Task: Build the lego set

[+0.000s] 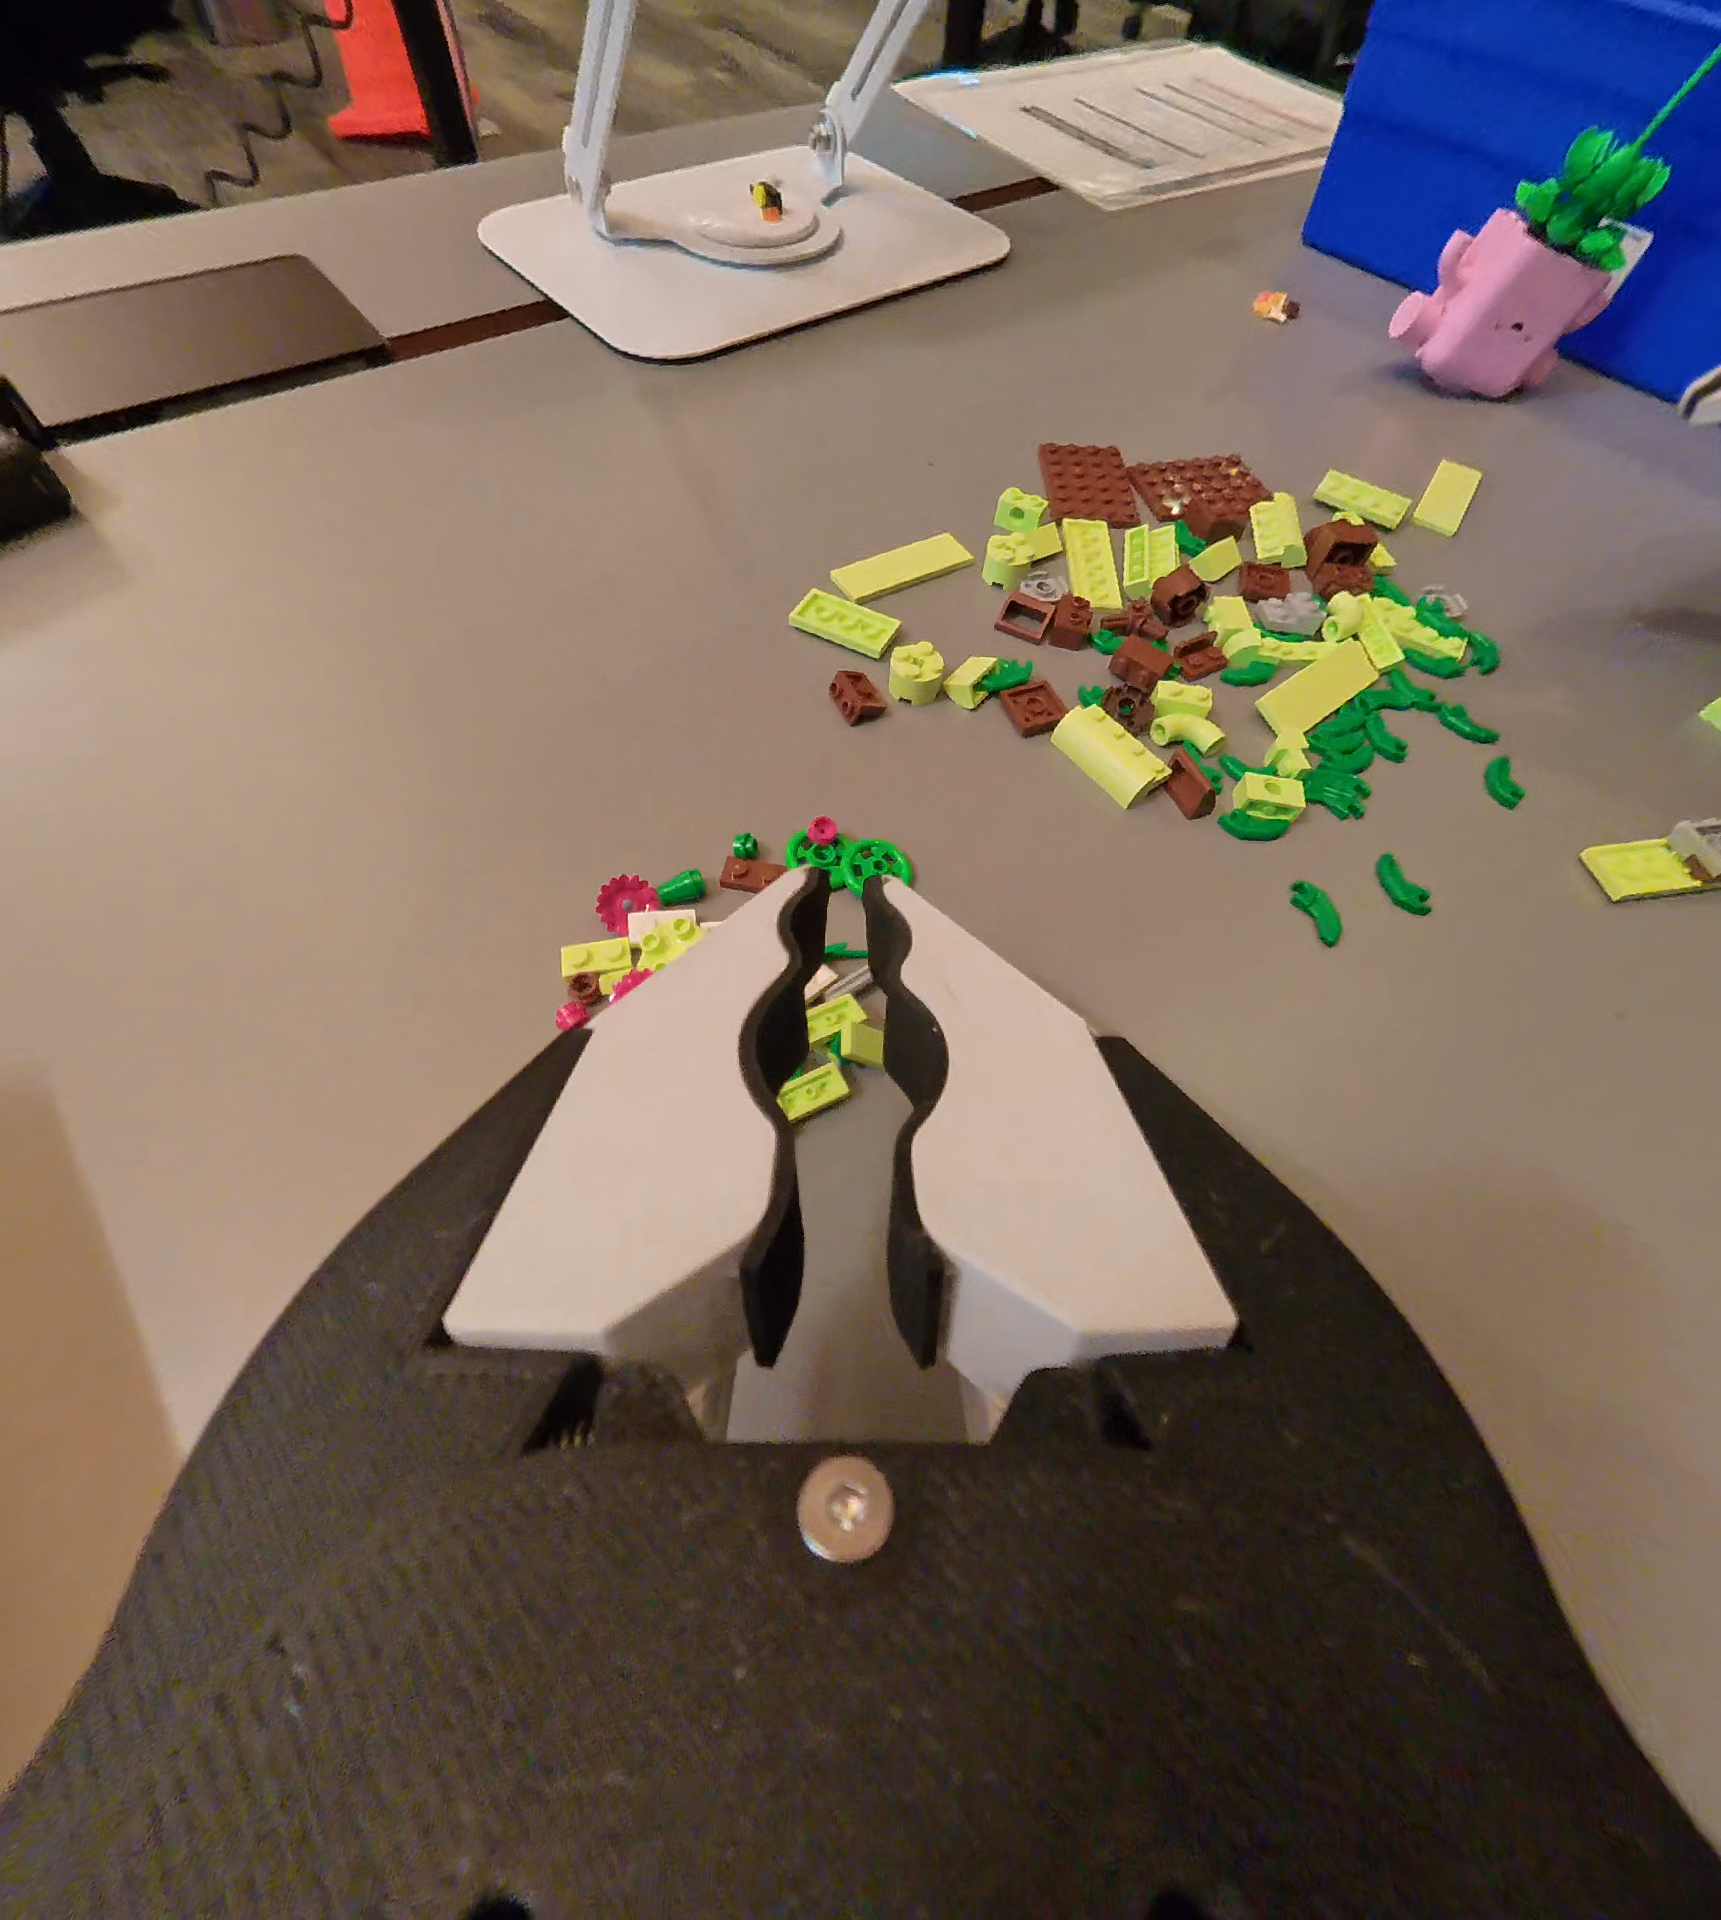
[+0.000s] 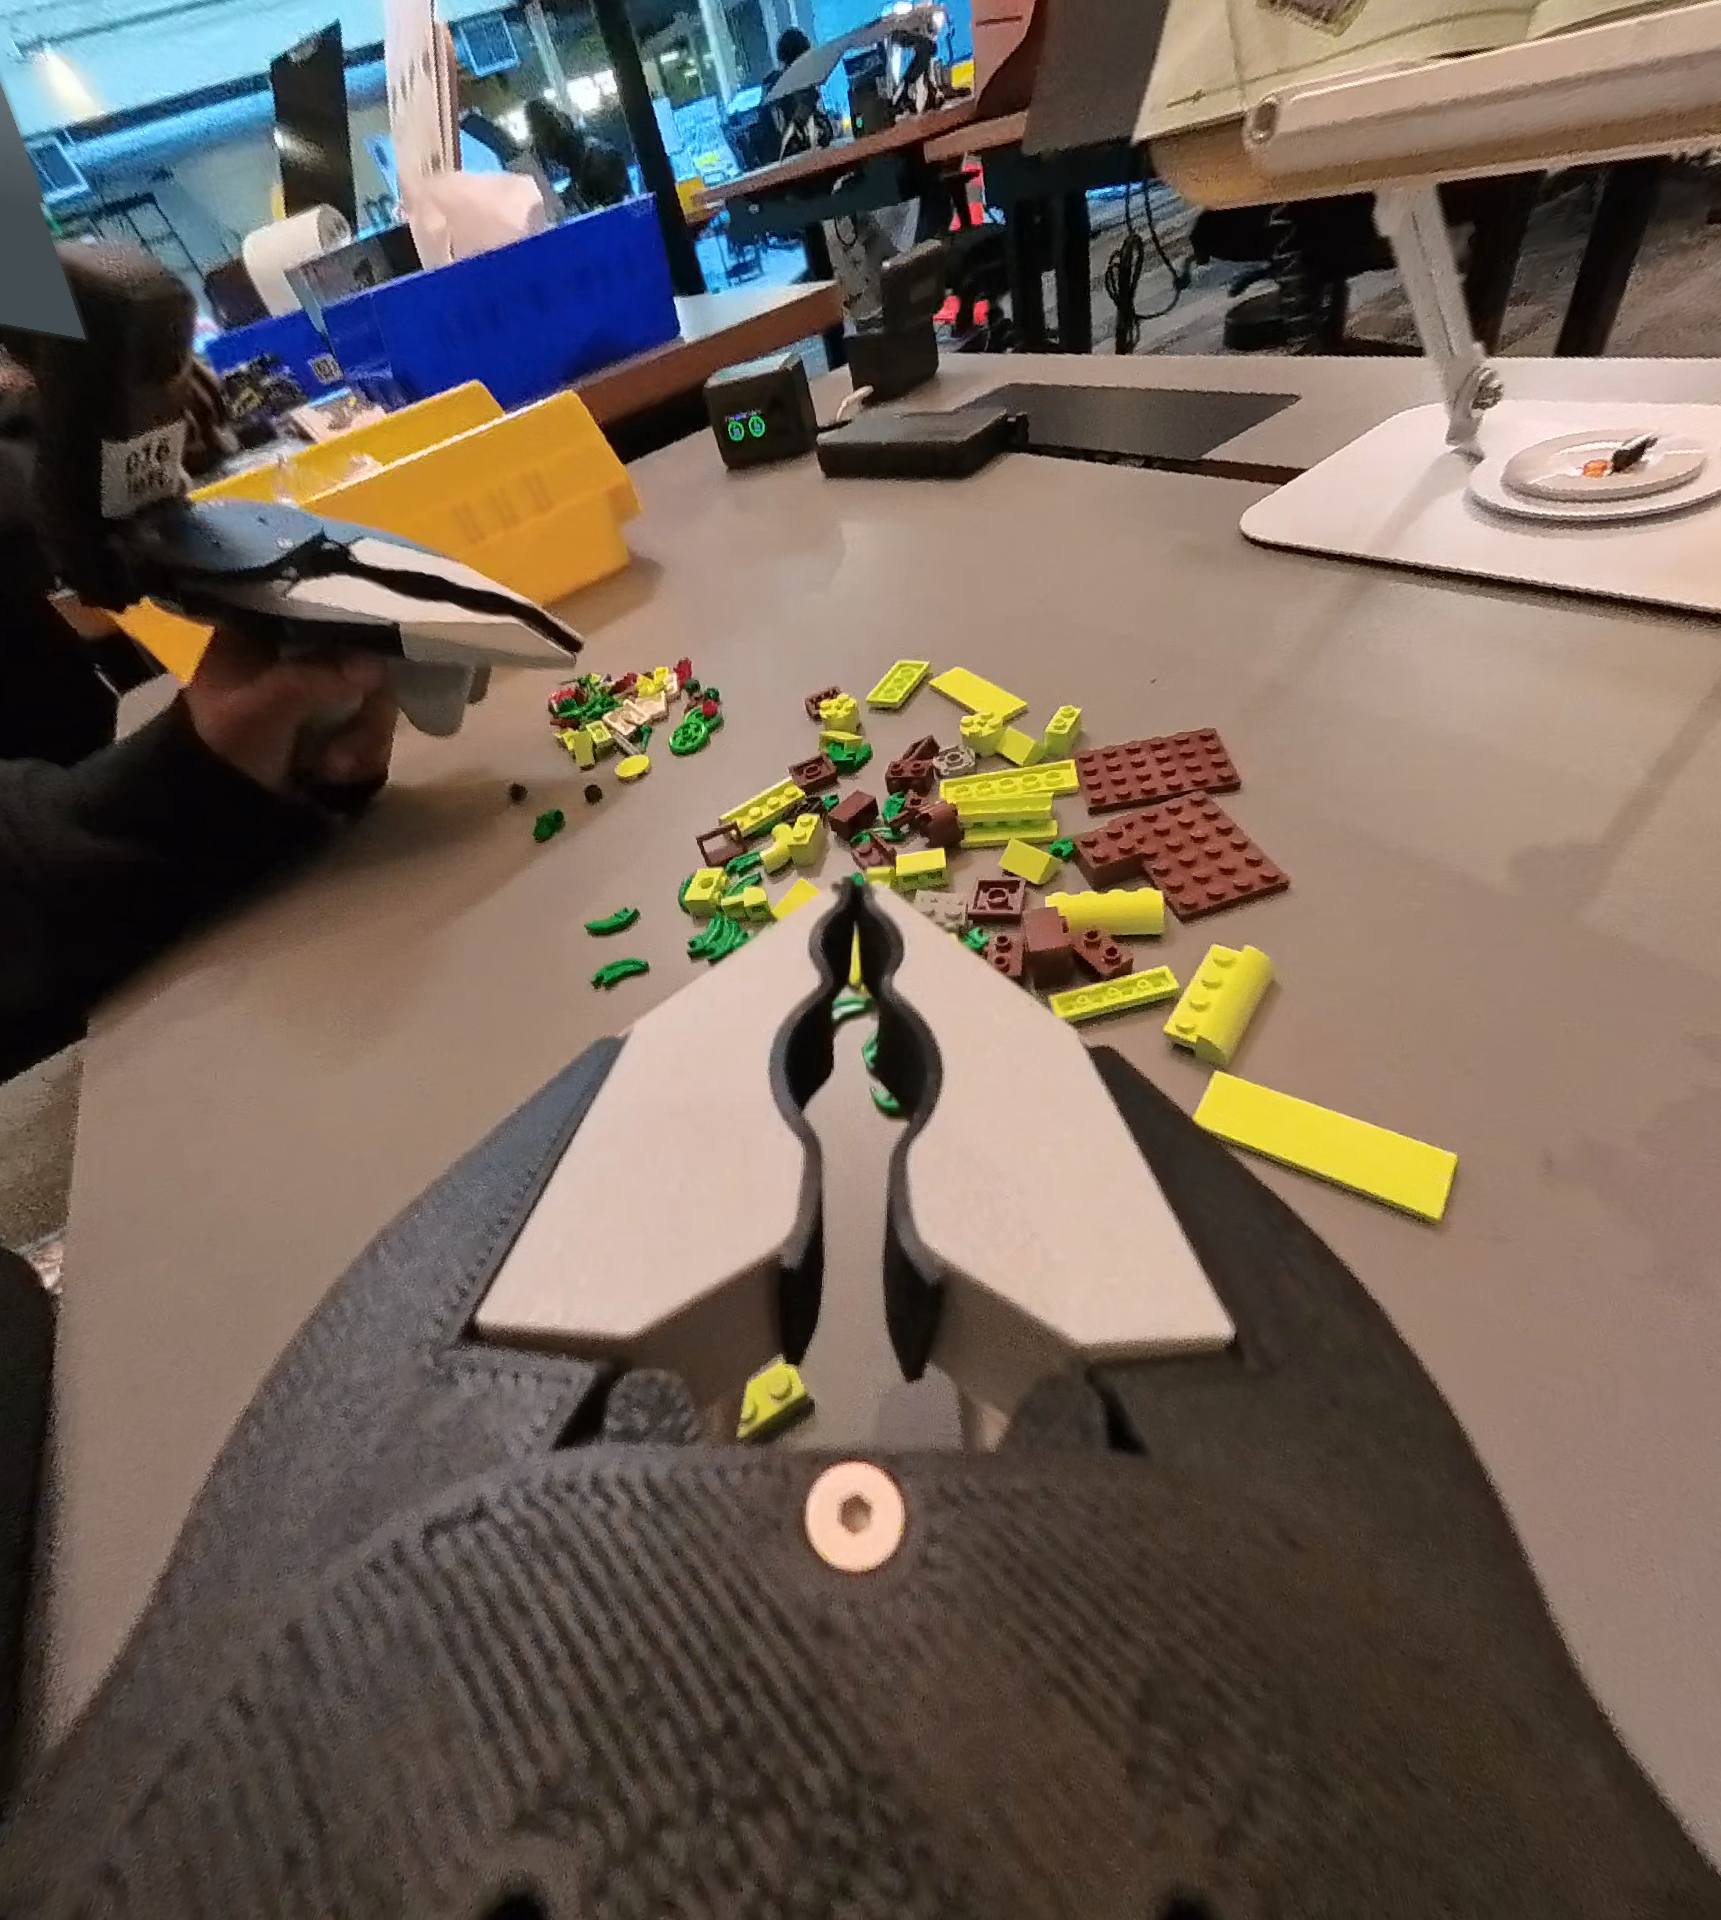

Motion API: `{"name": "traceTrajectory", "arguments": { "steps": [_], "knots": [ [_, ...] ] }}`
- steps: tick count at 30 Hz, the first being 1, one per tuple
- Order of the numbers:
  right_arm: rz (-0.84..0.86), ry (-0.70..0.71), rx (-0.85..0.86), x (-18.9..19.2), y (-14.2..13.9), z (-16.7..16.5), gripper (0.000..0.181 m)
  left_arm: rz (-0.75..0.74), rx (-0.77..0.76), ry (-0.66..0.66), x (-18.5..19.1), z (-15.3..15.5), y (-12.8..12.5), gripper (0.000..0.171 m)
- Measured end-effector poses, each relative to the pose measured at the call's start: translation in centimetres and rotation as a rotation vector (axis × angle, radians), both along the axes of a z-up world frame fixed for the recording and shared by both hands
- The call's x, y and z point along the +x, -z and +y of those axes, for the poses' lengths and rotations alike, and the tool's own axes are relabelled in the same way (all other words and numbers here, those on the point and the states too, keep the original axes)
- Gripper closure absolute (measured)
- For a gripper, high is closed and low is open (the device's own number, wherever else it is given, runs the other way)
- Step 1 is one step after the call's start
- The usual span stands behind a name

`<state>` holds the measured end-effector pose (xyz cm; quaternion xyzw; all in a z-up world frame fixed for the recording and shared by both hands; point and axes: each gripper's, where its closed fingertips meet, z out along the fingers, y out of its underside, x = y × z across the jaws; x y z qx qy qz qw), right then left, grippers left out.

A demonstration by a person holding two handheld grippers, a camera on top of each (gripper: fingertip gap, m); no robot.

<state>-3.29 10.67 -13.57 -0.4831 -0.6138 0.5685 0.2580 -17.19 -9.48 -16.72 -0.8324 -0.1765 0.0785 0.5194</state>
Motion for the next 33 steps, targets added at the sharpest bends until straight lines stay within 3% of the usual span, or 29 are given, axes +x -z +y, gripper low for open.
{"name": "traceTrajectory", "arguments": {
  "steps": [8, 13, 20, 26, 30, 33],
  "knots": [
    [-0.040, 0.025, 0.046, -0.4, 0.8, 0.0, 0.179, 0.068, -0.103, 0.005, 0.3, 0.8, 1.1, 0.169],
    [-0.242, 0.019, 0.041, -3.0, 2.7, -0.9, 0.159, 0.099, -0.116, -0.007, 0.3, 1.0, 1.0, 0.170],
    [-0.444, -0.032, 0.199, -6.0, 6.2, -2.5, 0.147, 0.083, -0.085, 0.007, 0.4, 1.5, 0.7, 0.170],
    [-0.490, -0.016, 0.115, -6.1, 6.9, -2.0, 0.150, 0.111, -0.072, 0.009, 0.6, 1.5, 0.4, 0.170],
    [-0.497, -0.044, 0.127, -6.1, 7.2, -2.2, 0.167, 0.117, -0.093, 0.015, 0.7, 1.6, 0.7, 0.170],
    [-0.439, -0.055, 0.147, -6.1, 6.2, -2.4, 0.168, 0.129, -0.103, 0.014, 0.7, 1.6, 0.7, 0.170]
  ]
}}
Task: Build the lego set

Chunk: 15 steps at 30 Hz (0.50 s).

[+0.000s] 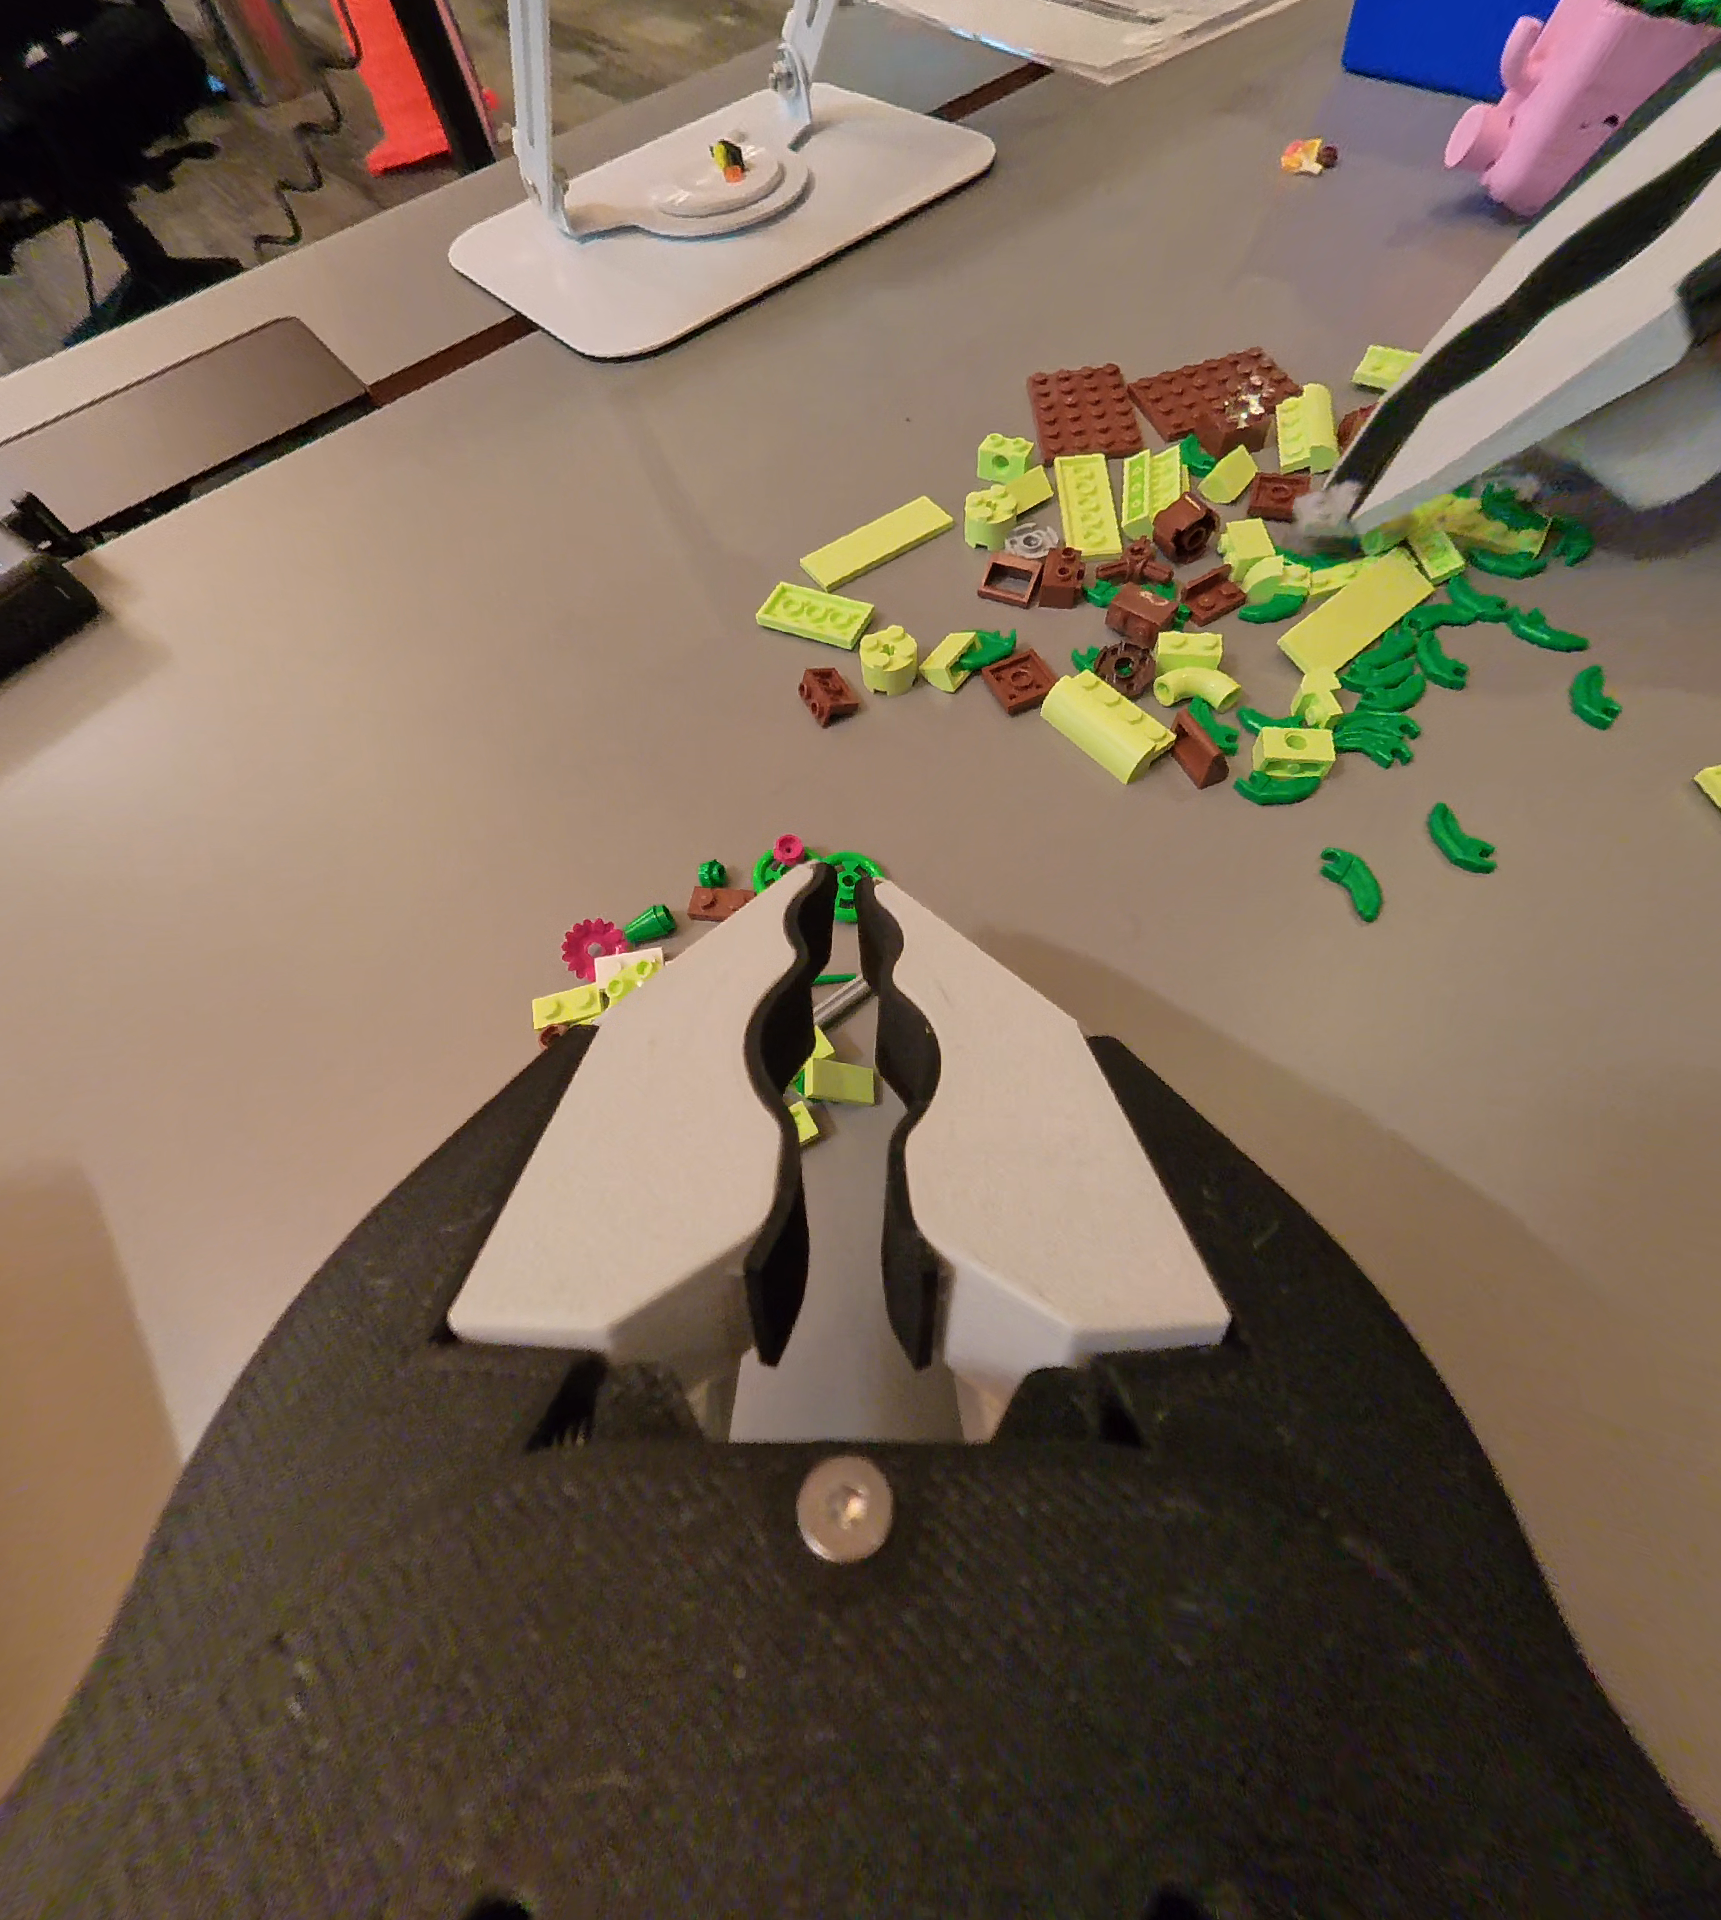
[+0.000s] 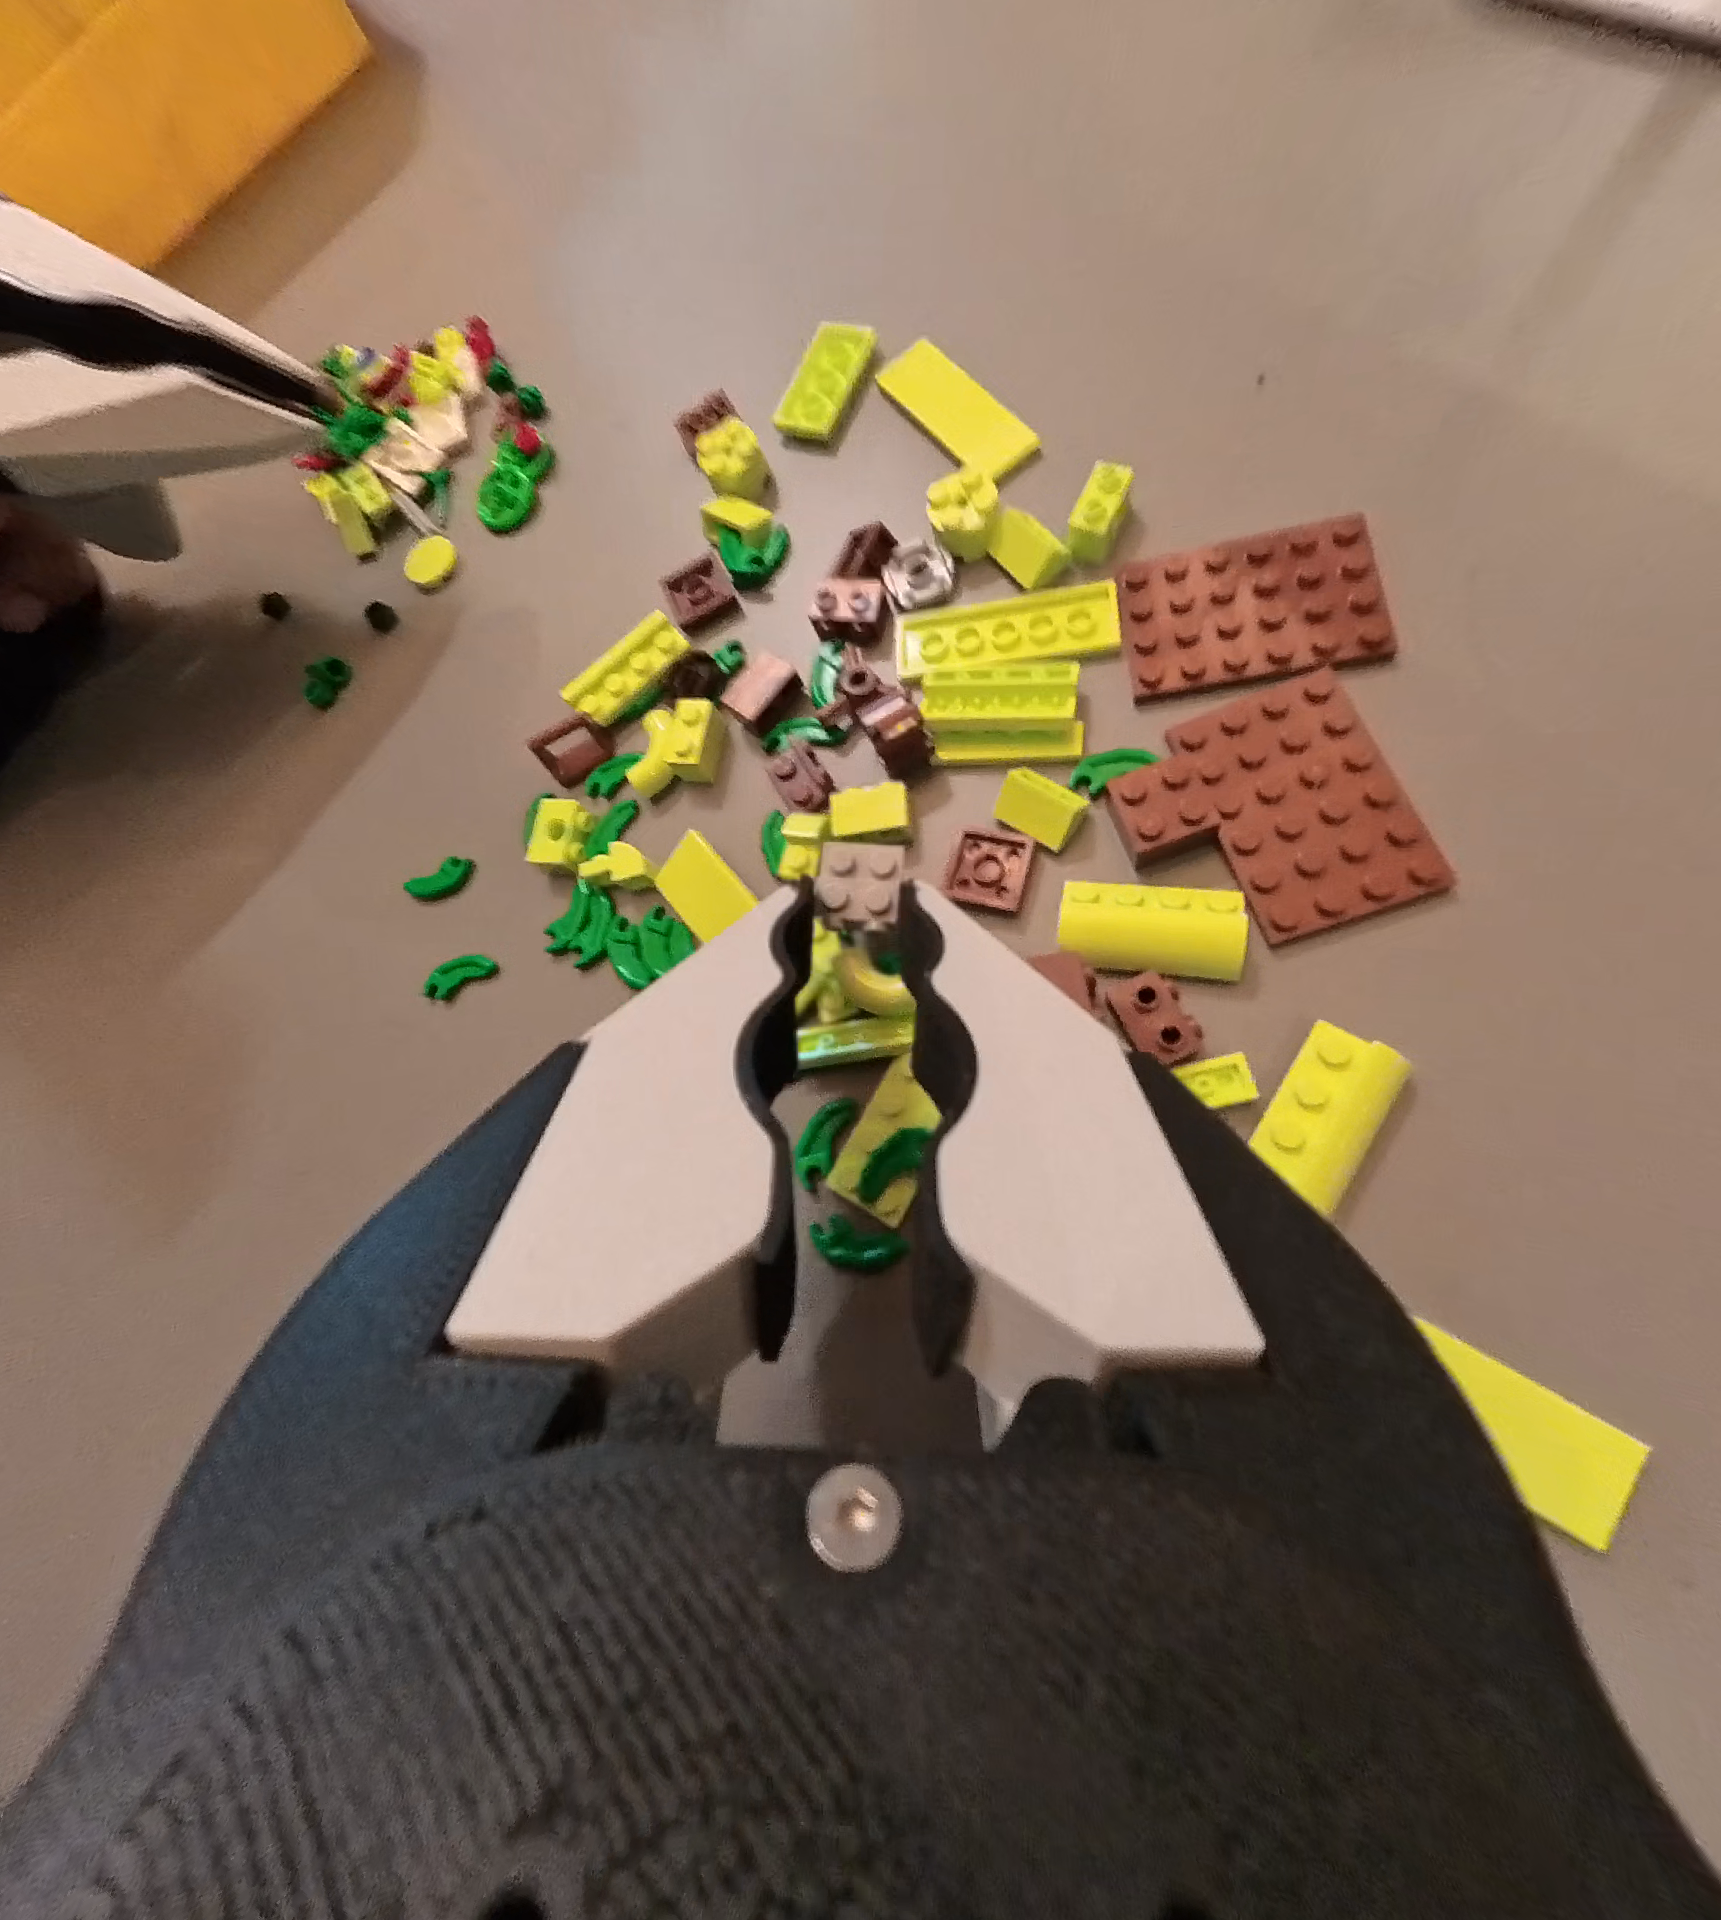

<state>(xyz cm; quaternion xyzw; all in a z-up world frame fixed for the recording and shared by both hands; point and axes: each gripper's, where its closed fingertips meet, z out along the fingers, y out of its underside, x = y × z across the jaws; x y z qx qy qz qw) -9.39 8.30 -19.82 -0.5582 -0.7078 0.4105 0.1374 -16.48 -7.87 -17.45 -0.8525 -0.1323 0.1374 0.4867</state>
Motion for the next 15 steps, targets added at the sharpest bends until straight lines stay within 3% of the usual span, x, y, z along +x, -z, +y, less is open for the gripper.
{"name": "traceTrajectory", "arguments": {
  "steps": [6, 12, 15],
  "knots": [
    [0.177, 0.052, 0.059, 3.8, -4.5, 2.7, 0.168, 0.020, 0.015, -0.007, -0.1, -0.1, -0.3, 0.170],
    [-0.009, 0.211, 0.085, 12.2, -1.5, 6.9, 0.168, 0.057, -0.009, -0.048, -0.5, -0.2, -0.2, 0.170],
    [-0.069, 0.265, 0.158, 14.5, 0.0, 8.4, 0.168, 0.069, -0.034, -0.058, -0.6, -0.1, 0.1, 0.170]
  ]
}}
